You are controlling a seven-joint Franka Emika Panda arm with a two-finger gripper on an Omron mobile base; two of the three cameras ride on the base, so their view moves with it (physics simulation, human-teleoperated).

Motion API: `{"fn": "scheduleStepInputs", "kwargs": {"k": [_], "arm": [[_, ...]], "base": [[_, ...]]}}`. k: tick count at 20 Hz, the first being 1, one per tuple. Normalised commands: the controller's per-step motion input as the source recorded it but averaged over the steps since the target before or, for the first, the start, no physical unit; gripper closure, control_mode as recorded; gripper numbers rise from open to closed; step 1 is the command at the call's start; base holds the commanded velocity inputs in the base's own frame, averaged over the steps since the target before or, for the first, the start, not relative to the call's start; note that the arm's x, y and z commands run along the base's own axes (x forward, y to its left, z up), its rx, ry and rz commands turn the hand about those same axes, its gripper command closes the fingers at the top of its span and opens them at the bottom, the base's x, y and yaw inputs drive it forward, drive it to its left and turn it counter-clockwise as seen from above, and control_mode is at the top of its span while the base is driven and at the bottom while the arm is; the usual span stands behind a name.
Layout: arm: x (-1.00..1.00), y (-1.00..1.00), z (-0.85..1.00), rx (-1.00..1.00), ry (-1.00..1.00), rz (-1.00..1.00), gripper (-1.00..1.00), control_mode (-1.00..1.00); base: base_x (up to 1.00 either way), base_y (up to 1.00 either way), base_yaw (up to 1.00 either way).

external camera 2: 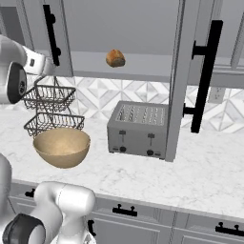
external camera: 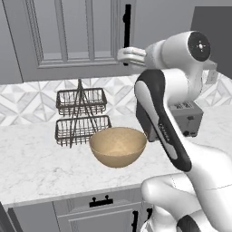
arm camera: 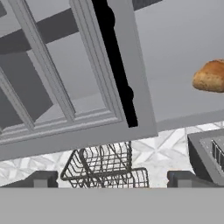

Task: Open the cabinet, pick up the bread from the cabinet and place it in the basket. Then move the basket to the dining counter.

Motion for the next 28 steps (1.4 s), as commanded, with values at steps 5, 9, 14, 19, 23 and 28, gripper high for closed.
{"fn": "scheduleStepInputs", "kwargs": {"k": [5, 9, 14, 19, 23, 28], "arm": [[0.6, -0.04, 0.3, -0.25, -0.01, 0.01, -1.0, -1.0], [0.81, -0.01, 0.2, -0.22, 0.0, 0.0, -1.0, -1.0], [0.7, 0.0, 0.01, -0.13, 0.0, 0.0, -1.0, -1.0], [0.19, 0.0, -0.08, -0.04, -0.04, 0.0, -1.0, -1.0], [0.28, 0.01, -0.2, 0.0, -0.18, 0.0, -1.0, -1.0], [0.6, 0.02, -0.31, 0.0, -0.25, 0.0, -1.0, -1.0]], "base": [[0.0, 0.0, 0.0], [0.0, 0.0, 0.0], [0.0, 0.0, 0.0], [0.0, 0.0, 0.0], [0.0, 0.0, 0.0], [0.0, 0.0, 0.0]]}}
